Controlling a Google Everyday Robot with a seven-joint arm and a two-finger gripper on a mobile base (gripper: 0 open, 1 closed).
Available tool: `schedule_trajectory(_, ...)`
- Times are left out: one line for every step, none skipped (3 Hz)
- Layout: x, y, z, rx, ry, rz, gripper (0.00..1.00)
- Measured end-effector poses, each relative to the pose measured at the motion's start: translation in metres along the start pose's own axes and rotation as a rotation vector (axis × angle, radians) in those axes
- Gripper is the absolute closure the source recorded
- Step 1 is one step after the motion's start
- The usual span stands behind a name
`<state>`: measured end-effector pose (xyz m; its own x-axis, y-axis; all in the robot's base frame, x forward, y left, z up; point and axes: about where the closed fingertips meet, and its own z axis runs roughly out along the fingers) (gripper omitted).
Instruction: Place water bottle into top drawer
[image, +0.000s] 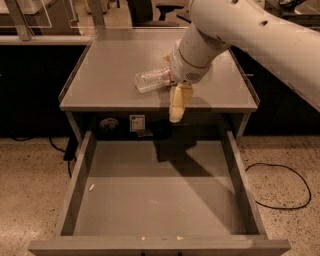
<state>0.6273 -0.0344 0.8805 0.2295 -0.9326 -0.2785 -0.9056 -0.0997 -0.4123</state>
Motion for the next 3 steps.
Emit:
schedule_trajectory(-0.002, 0.000, 0.003, -0.004, -0.012, -0.013, 0.00)
schedule_trajectory(-0.001, -0.001, 0.008, 0.002, -0.022, -0.021, 0.00)
schedule_trajectory(0.011, -0.003, 0.022, 0.017, -0.025, -0.022, 0.00)
